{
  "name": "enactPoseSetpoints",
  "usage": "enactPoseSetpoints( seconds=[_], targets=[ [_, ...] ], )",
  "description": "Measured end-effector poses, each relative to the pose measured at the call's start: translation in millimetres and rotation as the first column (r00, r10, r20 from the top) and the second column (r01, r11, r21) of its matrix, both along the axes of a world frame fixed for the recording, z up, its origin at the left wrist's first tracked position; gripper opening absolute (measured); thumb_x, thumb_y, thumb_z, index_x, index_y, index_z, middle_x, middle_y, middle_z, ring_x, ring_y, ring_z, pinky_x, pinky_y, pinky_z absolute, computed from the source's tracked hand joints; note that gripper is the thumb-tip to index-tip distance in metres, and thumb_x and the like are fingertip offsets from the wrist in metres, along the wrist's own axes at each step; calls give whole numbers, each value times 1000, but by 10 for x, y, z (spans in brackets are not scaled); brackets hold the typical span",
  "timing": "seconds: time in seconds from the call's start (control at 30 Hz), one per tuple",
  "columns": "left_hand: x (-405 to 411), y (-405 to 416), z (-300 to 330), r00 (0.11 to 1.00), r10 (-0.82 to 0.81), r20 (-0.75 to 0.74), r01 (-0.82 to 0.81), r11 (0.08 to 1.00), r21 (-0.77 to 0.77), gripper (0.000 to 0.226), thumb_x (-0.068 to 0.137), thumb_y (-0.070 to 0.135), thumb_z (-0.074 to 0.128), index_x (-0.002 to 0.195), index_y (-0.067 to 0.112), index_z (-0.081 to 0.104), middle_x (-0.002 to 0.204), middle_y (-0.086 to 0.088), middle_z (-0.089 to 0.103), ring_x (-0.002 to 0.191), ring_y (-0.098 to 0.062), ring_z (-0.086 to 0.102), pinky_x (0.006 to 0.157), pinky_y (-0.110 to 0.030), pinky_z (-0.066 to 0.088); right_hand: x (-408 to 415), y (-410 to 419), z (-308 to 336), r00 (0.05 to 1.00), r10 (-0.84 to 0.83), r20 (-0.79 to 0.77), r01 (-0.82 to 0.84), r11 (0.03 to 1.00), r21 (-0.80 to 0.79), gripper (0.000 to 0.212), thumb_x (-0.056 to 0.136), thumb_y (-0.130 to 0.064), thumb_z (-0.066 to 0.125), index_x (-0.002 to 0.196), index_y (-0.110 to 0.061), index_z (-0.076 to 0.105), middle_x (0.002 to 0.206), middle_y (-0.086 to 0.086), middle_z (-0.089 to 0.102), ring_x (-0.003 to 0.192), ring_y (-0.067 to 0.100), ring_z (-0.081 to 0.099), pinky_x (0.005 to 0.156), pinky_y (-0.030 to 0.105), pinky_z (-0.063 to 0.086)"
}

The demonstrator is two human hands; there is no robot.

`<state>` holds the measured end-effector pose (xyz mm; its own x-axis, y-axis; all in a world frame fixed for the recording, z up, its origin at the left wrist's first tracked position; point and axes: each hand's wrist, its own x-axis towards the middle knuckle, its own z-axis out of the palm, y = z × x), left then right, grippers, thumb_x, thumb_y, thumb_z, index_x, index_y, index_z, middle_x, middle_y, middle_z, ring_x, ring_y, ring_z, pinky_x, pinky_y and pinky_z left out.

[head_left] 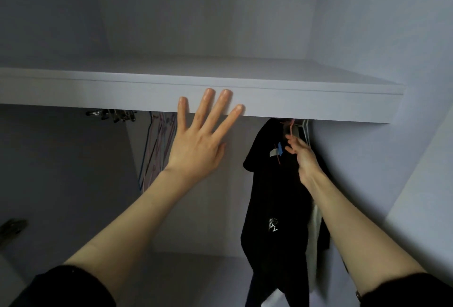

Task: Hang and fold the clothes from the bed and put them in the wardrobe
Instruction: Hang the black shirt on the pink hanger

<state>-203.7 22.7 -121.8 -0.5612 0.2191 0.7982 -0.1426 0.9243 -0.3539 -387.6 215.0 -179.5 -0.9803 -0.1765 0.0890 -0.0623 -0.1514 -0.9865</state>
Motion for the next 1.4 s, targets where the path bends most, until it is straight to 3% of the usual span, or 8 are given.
enactPoseSetpoints(
  seconds=[0.33,0.43,0.57,0.7,0.9,1.1,1.23,1.4],
  targets=[
    [-65,-10,-35,998,39,-53,-40,999,-11,95,75,22,71,149,23,11,154,-7,5,143,-33,4,107,-66,4,-643,-82,-116,989,-82,121,83,997,4,31,102,-18,40,128,-13,56,118,4,52,104,17,44,76,26,44],
    [-73,-26,-34,997,49,-63,-50,999,-20,97,74,25,71,149,24,9,154,-6,6,143,-33,5,107,-66,5,-772,-46,-139,981,-132,141,125,990,59,30,100,-14,42,125,-11,58,109,4,58,96,15,52,82,27,45],
    [-71,-18,-33,997,67,-37,-68,998,-13,96,76,28,70,149,25,7,154,-5,5,143,-33,6,108,-65,5,-791,-68,-101,969,-192,158,179,980,90,27,99,-12,43,121,-8,58,128,15,57,116,29,55,100,38,45],
    [-50,5,-32,996,88,18,-89,996,8,94,79,28,68,149,24,6,154,-6,3,143,-32,2,108,-66,4,-523,-104,-64,947,-311,-82,320,889,327,30,95,-7,43,122,-1,53,122,20,59,101,26,56,83,32,43],
    [61,125,-95,997,39,72,-49,989,138,85,79,9,62,149,18,15,155,-6,3,144,-31,0,110,-64,7,147,-146,-180,823,-10,-568,479,550,684,51,93,-9,45,143,-2,33,152,18,26,142,29,21,116,38,12],
    [546,191,-680,950,-47,310,-91,905,416,61,88,7,52,145,8,32,154,-14,24,144,-31,15,116,-48,17,1044,-391,-329,876,232,-423,168,676,717,40,97,-16,46,136,-7,45,135,11,51,125,28,47,99,36,40],
    [1173,108,-1121,879,-24,477,-301,747,593,49,95,17,42,143,20,35,150,-1,32,137,-20,30,105,-32,28,1619,-600,-432,878,389,-278,-45,647,761,32,97,-19,46,126,-11,54,121,10,63,116,26,57,95,36,45],
    [2432,-23,-1515,865,63,498,-452,528,718,41,97,18,38,137,21,43,136,1,48,120,-23,47,92,-34,41,2644,-1023,-654,731,647,-215,-244,542,804,26,95,-17,50,118,-12,60,110,8,69,106,24,62,87,29,43]
  ],
)
